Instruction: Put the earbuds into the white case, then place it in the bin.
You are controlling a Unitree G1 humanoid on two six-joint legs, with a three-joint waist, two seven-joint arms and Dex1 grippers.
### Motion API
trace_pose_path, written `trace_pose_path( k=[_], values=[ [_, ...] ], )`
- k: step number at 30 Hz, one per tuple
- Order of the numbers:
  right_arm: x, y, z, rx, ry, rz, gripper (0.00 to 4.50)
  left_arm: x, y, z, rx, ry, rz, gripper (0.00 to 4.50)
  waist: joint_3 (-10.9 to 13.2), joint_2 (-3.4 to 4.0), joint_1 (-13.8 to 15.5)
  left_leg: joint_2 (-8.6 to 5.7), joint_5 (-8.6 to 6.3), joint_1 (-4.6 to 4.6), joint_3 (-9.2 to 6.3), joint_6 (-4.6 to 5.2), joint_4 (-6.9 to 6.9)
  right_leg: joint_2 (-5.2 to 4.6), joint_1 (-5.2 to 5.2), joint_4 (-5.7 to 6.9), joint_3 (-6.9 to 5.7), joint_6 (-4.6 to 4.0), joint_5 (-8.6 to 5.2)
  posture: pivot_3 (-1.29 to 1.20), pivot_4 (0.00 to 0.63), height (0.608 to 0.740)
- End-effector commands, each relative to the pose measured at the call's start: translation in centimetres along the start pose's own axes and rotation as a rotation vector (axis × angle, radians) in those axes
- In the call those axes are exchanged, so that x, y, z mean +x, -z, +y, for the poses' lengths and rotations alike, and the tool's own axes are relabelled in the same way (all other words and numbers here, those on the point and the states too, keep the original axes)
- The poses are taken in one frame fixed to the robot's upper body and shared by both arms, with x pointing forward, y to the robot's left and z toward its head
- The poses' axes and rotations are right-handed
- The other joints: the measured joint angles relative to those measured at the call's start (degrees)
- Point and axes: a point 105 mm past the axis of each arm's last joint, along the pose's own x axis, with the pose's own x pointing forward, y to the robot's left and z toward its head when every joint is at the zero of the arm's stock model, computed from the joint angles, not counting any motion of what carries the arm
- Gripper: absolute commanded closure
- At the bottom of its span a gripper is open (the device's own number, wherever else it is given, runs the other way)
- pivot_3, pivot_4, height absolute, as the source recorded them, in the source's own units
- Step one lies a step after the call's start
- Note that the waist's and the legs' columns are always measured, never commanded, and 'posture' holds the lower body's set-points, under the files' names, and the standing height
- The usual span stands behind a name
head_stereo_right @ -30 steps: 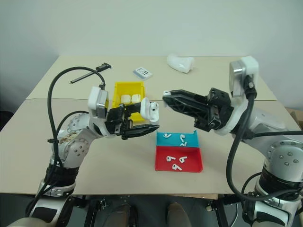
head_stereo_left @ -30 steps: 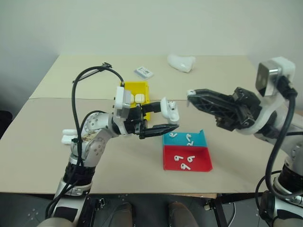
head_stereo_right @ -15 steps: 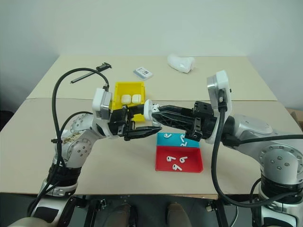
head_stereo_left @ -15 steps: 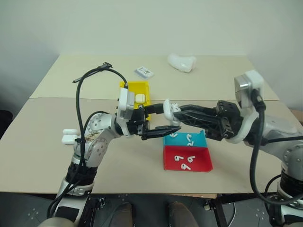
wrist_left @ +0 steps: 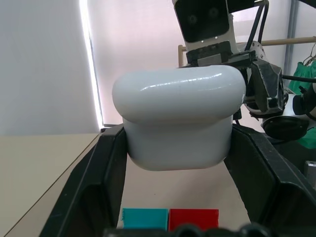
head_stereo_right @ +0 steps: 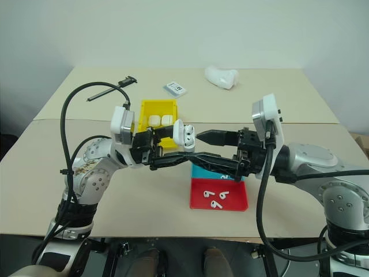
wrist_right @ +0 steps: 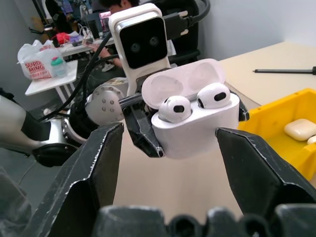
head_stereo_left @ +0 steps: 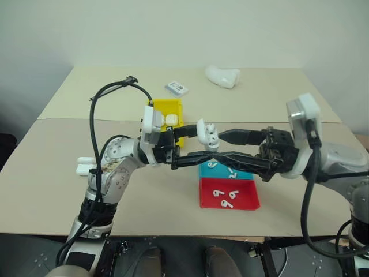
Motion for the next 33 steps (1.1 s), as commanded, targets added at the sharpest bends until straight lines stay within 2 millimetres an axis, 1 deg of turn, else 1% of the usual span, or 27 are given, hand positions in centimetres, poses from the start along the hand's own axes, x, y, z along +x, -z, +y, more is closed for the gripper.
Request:
trace_pose_path(
  k=[1,3,5,8,11,12,15,18,20,22,24,28,30,33],
  values=[
    [-0.9,-1.3,0.8,-0.061,-0.024,-0.042,1.04,0.4,-1.4,-0.2,0.053,0.020,-0.038,1.72,0.0,0.00,0.0,0.00,0.00,0.00,0.00,0.00,0.00,0.00,0.01,0.00,0.00,0.00,0.00,0.00,0.150,0.740],
    [-1.1,-1.6,0.6,-0.073,-0.014,-0.045,1.47,0.5,-1.3,-0.1,0.054,0.019,-0.041,1.72,0.0,0.00,0.0,0.00,0.00,0.00,-0.01,0.00,0.00,0.00,0.00,0.01,0.00,0.00,0.00,0.00,0.150,0.740],
    [-1.2,-2.1,0.2,-0.113,0.013,-0.041,2.14,0.7,-1.0,-0.1,0.054,0.016,-0.038,1.72,0.0,0.00,-0.1,0.00,0.00,0.01,-0.01,0.00,0.00,0.00,0.01,0.01,0.00,0.00,0.00,0.00,0.150,0.740],
    [-1.4,-3.6,-1.1,-0.184,0.078,-0.032,3.21,1.1,-0.5,-0.1,0.055,0.015,-0.020,1.72,0.0,0.00,-0.1,-0.01,0.00,0.02,-0.01,0.00,0.00,0.00,0.00,0.02,0.01,0.00,0.00,0.00,0.150,0.740],
    [-1.1,-4.7,-1.7,-0.279,0.084,0.015,4.35,1.4,0.1,-0.1,0.047,0.029,0.003,1.72,0.0,0.00,0.0,-0.01,0.00,0.03,0.00,0.00,0.00,0.01,-0.01,0.02,0.01,0.00,0.00,0.00,0.150,0.740],
    [-0.8,-5.1,-1.8,-0.302,0.072,0.032,4.43,1.5,0.3,-0.1,0.045,0.033,0.012,1.72,0.0,0.00,-0.1,-0.01,0.00,0.01,0.00,0.00,0.00,0.02,-0.02,0.01,0.00,0.00,0.00,0.00,0.150,0.740],
    [0.8,-5.9,-2.2,-0.366,0.035,0.115,4.43,2.0,1.1,0.2,0.052,0.026,0.055,1.72,0.0,0.01,-0.2,-0.01,-0.01,0.01,0.03,0.01,-0.01,0.02,-0.06,0.00,0.05,0.00,0.00,0.00,0.150,0.740],
    [2.5,-6.5,-2.4,-0.405,0.003,0.188,4.43,2.5,1.4,0.6,0.072,0.011,0.071,1.72,0.0,0.02,-0.2,0.00,-0.01,0.00,0.03,0.02,-0.01,0.03,-0.08,0.01,0.03,-0.01,0.00,0.00,0.150,0.740],
    [3.6,-6.3,-2.3,-0.437,-0.026,0.257,4.43,2.7,1.5,0.9,0.081,0.001,0.080,1.72,0.0,0.02,-0.1,0.01,-0.01,-0.05,0.06,0.02,-0.01,0.02,-0.14,0.02,0.06,-0.01,0.01,0.00,0.150,0.740],
    [4.4,-5.3,-1.9,-0.490,-0.068,0.358,4.43,2.8,1.5,0.9,0.095,0.003,0.078,1.72,0.0,0.02,0.0,0.01,-0.02,-0.12,0.07,0.04,0.00,0.01,-0.19,0.00,0.05,-0.01,0.01,0.00,0.150,0.740],
    [4.3,-4.3,-1.8,-0.521,-0.097,0.432,4.43,2.8,1.3,1.0,0.106,-0.003,0.072,1.72,0.0,0.02,0.1,0.01,-0.05,-0.16,0.07,0.08,0.01,0.00,-0.21,-0.04,0.05,-0.01,0.01,0.00,0.150,0.740],
    [2.6,-2.4,-3.1,-0.537,-0.067,0.522,4.43,2.5,0.9,1.6,0.132,-0.046,0.055,1.72,0.0,0.02,0.7,-0.04,-0.09,-0.35,0.06,0.16,0.07,-0.11,-0.23,-0.14,-0.08,0.03,0.02,0.00,0.150,0.740],
    [1.9,-2.4,-3.6,-0.539,-0.034,0.530,4.43,2.3,0.7,1.8,0.142,-0.067,0.048,1.72,0.0,0.02,0.7,-0.03,-0.10,-0.35,0.05,0.17,0.08,-0.11,-0.19,-0.21,-0.10,0.06,0.04,0.00,0.150,0.740],
    [0.8,-3.0,-4.2,-0.520,0.028,0.487,4.43,1.7,0.3,2.0,0.157,-0.108,0.034,1.72,0.0,0.04,0.5,-0.02,-0.11,-0.35,0.05,0.18,0.08,-0.10,-0.21,-0.23,-0.08,0.09,0.08,0.00,0.150,0.740]
  ],
)
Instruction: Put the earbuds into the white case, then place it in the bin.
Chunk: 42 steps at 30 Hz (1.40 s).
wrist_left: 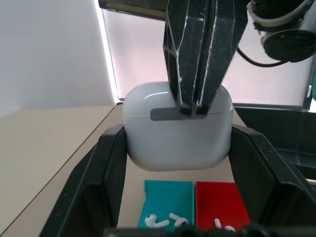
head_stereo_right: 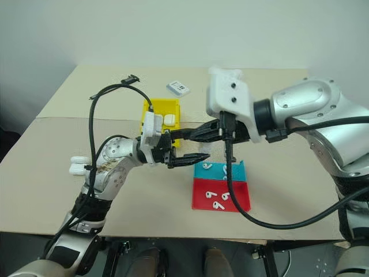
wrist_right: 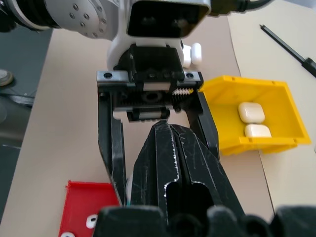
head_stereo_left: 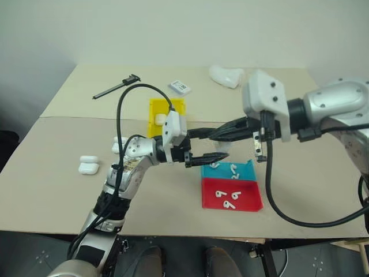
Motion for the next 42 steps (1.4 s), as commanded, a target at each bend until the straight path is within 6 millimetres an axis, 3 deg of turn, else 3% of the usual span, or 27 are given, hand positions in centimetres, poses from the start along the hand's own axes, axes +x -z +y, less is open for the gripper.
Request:
trace_pose_path(
  k=[1,4,7,13,16,19,23,27,29,33,37,42],
  values=[
    [-1.7,0.1,-0.9,0.026,0.096,-0.022,4.43,-0.7,-2.9,0.4,0.107,-0.061,-0.101,1.72,0.0,0.00,-0.1,0.01,0.00,0.00,-0.01,0.00,0.00,0.00,0.01,-0.01,-0.01,0.00,0.00,0.00,0.150,0.740],
    [-2.4,-0.7,-1.4,0.062,0.185,-0.181,4.43,-1.5,-3.1,1.5,0.129,-0.194,-0.111,1.72,0.0,-0.01,-0.4,0.06,0.00,0.02,-0.04,0.00,0.00,0.01,0.07,-0.04,-0.04,-0.02,0.01,0.00,0.150,0.740],
    [-2.8,-0.4,-1.8,0.089,0.322,-0.269,4.43,-2.7,-2.8,4.1,0.180,-0.451,-0.088,1.72,0.0,0.01,-0.3,0.03,0.01,0.06,-0.05,0.00,0.00,0.00,0.10,0.00,0.00,0.01,0.04,0.00,0.150,0.740],
    [-0.1,4.6,-2.1,0.276,0.542,-0.071,4.43,-7.0,-1.4,10.6,0.164,-1.025,-0.004,1.72,0.0,0.02,-0.3,-0.02,0.01,0.08,-0.08,-0.01,0.00,-0.03,0.10,0.06,0.03,0.05,0.07,0.00,0.150,0.740],
    [1.5,4.9,-1.4,0.285,0.552,-0.049,4.43,-8.1,0.1,12.4,0.138,-1.166,0.063,1.72,0.0,0.02,-0.3,-0.05,0.03,0.08,-0.07,-0.03,0.00,-0.01,0.05,0.12,0.05,0.05,0.06,0.00,0.150,0.740],
    [2.2,4.7,-1.2,0.299,0.558,-0.047,4.43,-7.6,1.3,13.1,0.123,-1.198,0.113,1.72,0.0,0.02,-0.3,-0.05,0.02,-0.02,-0.05,-0.03,0.00,-0.02,-0.01,0.05,0.05,0.05,0.06,0.00,0.150,0.740],
    [2.5,4.4,-0.8,0.297,0.546,-0.050,4.43,-6.7,2.9,13.2,0.114,-1.177,0.178,1.72,0.0,0.02,-0.1,-0.06,0.02,-0.08,0.01,-0.02,0.00,-0.04,0.02,-0.13,0.01,0.12,0.10,0.00,0.150,0.740],
    [2.6,4.4,-0.5,0.295,0.542,-0.046,4.50,-6.9,3.7,13.4,0.119,-1.175,0.227,0.47,0.0,0.02,0.0,-0.06,0.02,-0.08,0.04,-0.02,0.00,-0.03,0.02,-0.13,0.00,0.11,0.10,0.00,0.150,0.740],
    [2.6,4.5,-0.4,0.296,0.542,-0.045,4.50,-7.0,3.2,13.4,0.149,-1.161,0.201,0.07,0.0,0.02,-0.1,-0.06,0.02,-0.07,0.05,-0.03,0.00,-0.02,0.02,-0.12,-0.02,0.11,0.11,0.00,0.150,0.740],
    [2.3,4.6,-0.3,0.298,0.546,-0.046,4.50,-7.1,1.1,12.5,0.171,-1.083,0.116,0.07,0.0,0.02,-0.5,-0.05,0.02,-0.07,0.05,-0.03,-0.01,-0.02,0.02,-0.11,-0.02,0.10,0.11,0.00,0.150,0.740],
    [1.9,4.8,-0.2,0.293,0.544,-0.061,4.50,-7.9,-1.3,10.1,0.110,-0.916,0.055,0.07,0.0,0.03,-0.7,-0.01,0.02,-0.07,0.06,-0.03,-0.01,-0.02,0.00,-0.11,0.03,0.10,0.11,0.00,0.150,0.740],
    [1.4,6.5,0.4,0.282,0.512,-0.063,4.50,-10.6,-3.0,3.8,0.108,-0.593,0.168,0.07,0.0,0.05,-1.0,0.06,0.05,0.03,0.08,-0.08,-0.05,0.01,0.02,-0.08,0.04,0.10,0.11,0.00,0.150,0.740]
  ],
)
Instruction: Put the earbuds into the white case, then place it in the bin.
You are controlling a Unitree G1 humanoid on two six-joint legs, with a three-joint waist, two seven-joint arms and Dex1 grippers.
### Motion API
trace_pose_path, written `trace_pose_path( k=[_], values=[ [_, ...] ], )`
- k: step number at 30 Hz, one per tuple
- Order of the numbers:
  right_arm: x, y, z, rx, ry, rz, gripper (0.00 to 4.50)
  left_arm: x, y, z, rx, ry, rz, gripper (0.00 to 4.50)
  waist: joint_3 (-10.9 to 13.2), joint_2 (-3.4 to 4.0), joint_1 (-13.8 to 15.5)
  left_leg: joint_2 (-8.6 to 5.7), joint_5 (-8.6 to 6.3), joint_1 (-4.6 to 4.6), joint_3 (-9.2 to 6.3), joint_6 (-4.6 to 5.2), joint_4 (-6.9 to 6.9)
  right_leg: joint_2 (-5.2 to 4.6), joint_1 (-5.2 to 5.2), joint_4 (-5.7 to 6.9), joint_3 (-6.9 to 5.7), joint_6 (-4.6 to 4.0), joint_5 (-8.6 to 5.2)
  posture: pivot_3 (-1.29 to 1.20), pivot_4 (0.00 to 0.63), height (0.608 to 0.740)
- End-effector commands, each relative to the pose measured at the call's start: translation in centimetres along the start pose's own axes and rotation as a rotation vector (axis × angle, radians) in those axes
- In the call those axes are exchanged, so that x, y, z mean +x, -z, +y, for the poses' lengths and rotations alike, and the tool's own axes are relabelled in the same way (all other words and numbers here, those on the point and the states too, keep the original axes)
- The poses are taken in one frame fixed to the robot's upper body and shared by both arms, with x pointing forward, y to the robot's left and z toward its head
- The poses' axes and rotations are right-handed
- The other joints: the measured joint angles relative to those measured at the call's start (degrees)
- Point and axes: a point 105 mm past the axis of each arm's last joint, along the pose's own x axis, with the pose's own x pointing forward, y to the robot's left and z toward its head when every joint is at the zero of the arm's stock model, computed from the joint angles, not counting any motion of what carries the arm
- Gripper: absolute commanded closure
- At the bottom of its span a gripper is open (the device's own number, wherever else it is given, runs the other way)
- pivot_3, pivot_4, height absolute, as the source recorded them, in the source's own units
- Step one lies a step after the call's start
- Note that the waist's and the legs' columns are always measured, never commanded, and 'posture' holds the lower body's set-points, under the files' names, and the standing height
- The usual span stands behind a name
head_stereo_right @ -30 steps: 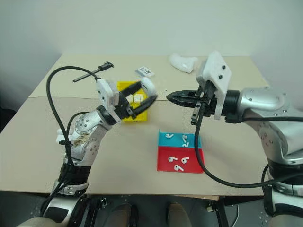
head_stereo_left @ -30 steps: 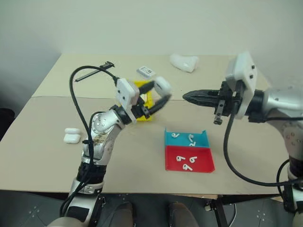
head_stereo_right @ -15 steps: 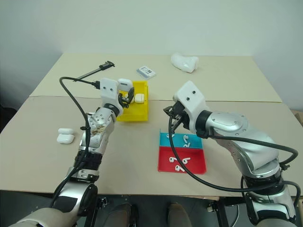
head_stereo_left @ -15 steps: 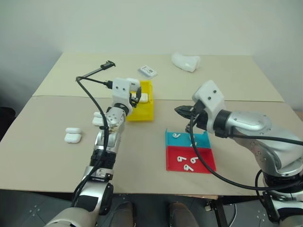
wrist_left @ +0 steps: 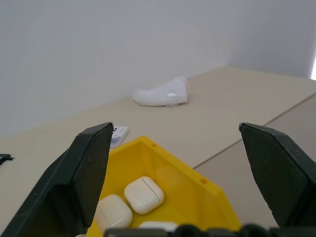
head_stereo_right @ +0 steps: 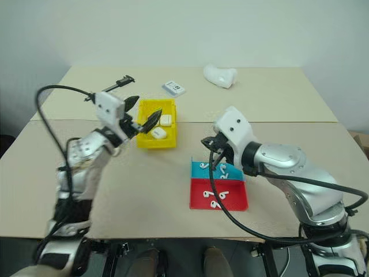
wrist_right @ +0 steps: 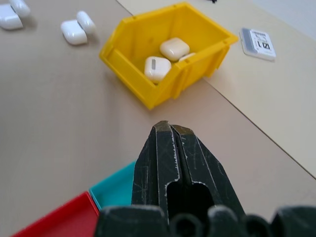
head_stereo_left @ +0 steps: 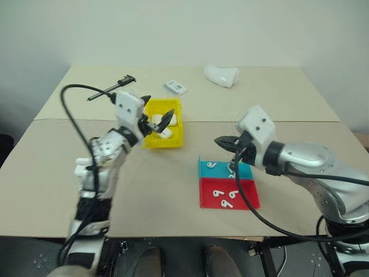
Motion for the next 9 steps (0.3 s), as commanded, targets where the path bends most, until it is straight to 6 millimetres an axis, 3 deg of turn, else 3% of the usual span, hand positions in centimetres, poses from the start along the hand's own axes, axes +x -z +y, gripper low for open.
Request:
trace_pose_path(
  k=[1,6,9],
  values=[
    [-1.1,-0.1,-0.8,-0.042,0.015,-0.068,4.50,-4.6,-2.3,-2.0,0.019,0.238,0.014,0.07,0.0,0.00,0.0,0.00,0.00,0.06,0.00,0.00,0.00,0.00,0.06,0.00,-0.01,0.00,0.00,0.00,0.150,0.740],
    [-2.1,1.3,-0.6,-0.047,-0.009,-0.125,4.50,-10.1,-2.9,-2.9,-0.013,0.384,0.143,0.07,0.0,-0.02,0.4,0.01,0.00,0.20,0.04,0.00,-0.01,-0.02,0.15,-0.01,-0.04,0.00,-0.01,0.00,0.150,0.740],
    [-2.8,2.0,0.3,-0.030,-0.099,-0.140,4.50,-11.8,-2.7,-3.3,0.007,0.399,0.218,0.07,0.0,-0.01,0.6,0.00,-0.01,0.29,0.04,0.00,-0.02,-0.04,0.24,-0.05,-0.03,0.00,-0.01,0.00,0.150,0.740]
  ],
)
